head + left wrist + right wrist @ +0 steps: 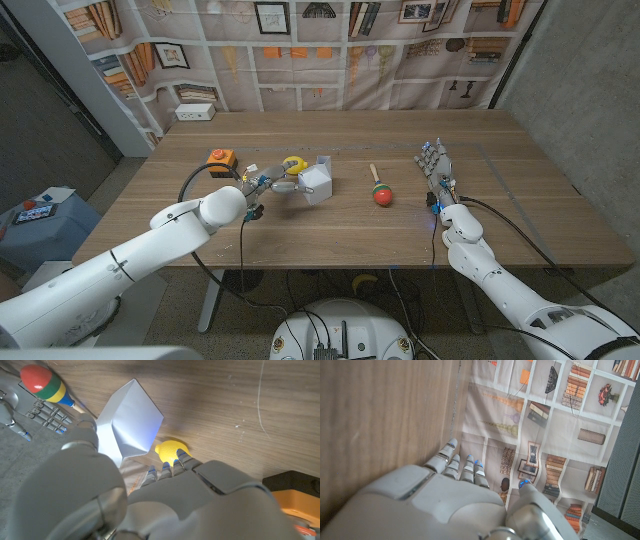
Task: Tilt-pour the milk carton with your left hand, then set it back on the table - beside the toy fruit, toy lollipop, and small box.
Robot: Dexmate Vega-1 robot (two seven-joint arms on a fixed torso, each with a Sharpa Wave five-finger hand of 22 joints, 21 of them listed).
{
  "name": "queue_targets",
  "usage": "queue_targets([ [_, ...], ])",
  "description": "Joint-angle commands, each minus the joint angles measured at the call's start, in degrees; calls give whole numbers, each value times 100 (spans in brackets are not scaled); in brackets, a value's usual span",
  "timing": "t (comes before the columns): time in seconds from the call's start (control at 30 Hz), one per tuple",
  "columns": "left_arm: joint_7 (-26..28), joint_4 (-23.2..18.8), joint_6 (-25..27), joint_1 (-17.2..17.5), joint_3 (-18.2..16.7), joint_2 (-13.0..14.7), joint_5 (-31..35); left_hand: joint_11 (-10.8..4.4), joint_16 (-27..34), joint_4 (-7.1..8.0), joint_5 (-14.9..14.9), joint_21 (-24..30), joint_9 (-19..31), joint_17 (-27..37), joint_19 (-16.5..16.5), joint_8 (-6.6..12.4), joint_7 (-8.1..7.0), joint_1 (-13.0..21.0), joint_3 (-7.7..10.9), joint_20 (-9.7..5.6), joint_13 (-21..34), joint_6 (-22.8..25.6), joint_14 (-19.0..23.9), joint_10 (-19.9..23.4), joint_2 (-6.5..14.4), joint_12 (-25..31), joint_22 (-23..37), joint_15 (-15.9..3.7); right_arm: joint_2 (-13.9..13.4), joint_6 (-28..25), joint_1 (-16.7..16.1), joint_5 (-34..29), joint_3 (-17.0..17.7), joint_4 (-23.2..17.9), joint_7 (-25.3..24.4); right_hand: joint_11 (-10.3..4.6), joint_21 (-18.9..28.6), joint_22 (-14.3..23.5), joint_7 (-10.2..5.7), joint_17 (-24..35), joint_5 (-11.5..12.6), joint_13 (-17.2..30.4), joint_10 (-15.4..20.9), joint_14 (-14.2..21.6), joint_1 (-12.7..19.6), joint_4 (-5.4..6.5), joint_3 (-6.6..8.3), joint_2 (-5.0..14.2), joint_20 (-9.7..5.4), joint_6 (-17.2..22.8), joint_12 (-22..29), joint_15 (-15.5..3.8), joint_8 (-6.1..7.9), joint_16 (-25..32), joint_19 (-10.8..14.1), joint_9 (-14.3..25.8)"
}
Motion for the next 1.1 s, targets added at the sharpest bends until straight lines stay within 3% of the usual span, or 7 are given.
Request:
queue_targets([
  [0.03,-198,324,-900,181,-303,160,-506,-50,7,39,-33,5,9,14,-227,-10,31,-149,-38,-28,5,-108,-171,-179,-9,-13,7,-10,-32,5,-110,-60,-12,-162,-132,-9,21,17,-11,11,-5,16,-4,20,-41,2,64,58,19,68,27,38,18,44,25,11],
  [0.37,-2,523,-1326,349,-539,43,-776,-107,40,91,-25,29,6,13,-368,31,20,-285,-35,-18,-6,-34,-215,-238,74,20,8,-22,-99,-14,-244,-129,-12,-410,-296,0,18,17,-9,12,-6,16,-2,9,-48,0,70,55,18,66,28,39,17,40,19,11],
  [0.6,315,712,-1733,507,-725,-188,-929,-92,55,114,-20,50,5,12,-367,43,54,-347,-33,2,-10,11,-199,-205,115,46,8,-8,-169,-114,-302,-184,-37,-615,-385,2,16,17,-7,12,-7,16,0,7,-55,-1,76,52,12,66,28,35,16,40,15,11],
  [1.1,572,1153,-2252,543,-868,-526,-1038,-130,92,191,-24,101,0,7,-291,48,76,-541,-37,-129,-21,91,-112,-121,241,89,8,-152,-351,-302,-336,-329,-71,-982,-530,0,-2,16,2,12,-9,16,2,-18,-64,-14,90,33,-101,67,29,-31,16,30,-32,11],
])
